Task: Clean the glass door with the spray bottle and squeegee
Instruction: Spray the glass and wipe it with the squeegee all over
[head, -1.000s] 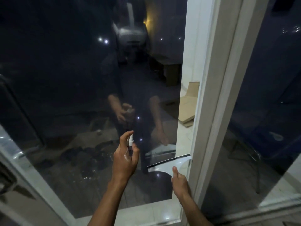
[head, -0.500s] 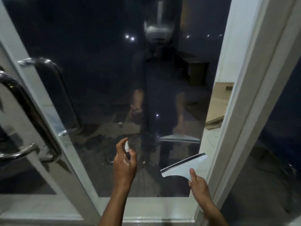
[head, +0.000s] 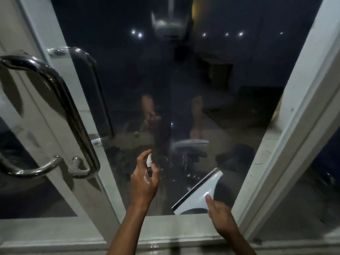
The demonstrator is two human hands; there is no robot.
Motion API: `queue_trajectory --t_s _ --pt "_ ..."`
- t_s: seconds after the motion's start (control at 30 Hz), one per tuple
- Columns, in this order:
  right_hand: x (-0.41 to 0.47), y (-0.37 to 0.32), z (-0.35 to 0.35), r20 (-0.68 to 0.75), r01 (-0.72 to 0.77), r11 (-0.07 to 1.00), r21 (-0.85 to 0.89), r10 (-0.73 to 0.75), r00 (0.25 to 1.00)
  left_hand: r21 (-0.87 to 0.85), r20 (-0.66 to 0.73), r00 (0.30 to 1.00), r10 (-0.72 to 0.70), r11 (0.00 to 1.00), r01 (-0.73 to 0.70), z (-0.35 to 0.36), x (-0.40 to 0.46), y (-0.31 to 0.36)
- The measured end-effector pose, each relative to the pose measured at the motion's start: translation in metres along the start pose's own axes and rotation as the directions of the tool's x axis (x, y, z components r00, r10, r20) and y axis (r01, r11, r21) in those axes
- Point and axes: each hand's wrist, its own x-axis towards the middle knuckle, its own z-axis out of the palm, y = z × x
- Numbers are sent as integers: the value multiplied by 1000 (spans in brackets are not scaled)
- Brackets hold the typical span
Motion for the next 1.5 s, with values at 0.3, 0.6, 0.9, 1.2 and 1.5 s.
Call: queue_trajectory --t_s 0.3,0.6,0.9,1.2,1.5 --pt "32 -166 70 163 519 648 -557 -528 834 -78 -32 999 5 997 -7 -19 28 -16" --pt "91 -174 23 26 335 528 -781 -507 862 -16 28 1000 7 1000 -7 -6 37 -23" --pt "90 -66 -50 -278 54 723 -688 -331 902 -35 58 998 19 999 -17 6 29 -20" --pt "72 -93 -27 -305 197 978 -72 -210 929 -34 64 997 32 999 -30 9 18 -11" --pt "75 -134 69 -307 137 819 558 50 951 -63 56 998 25 998 -21 12 1 -14"
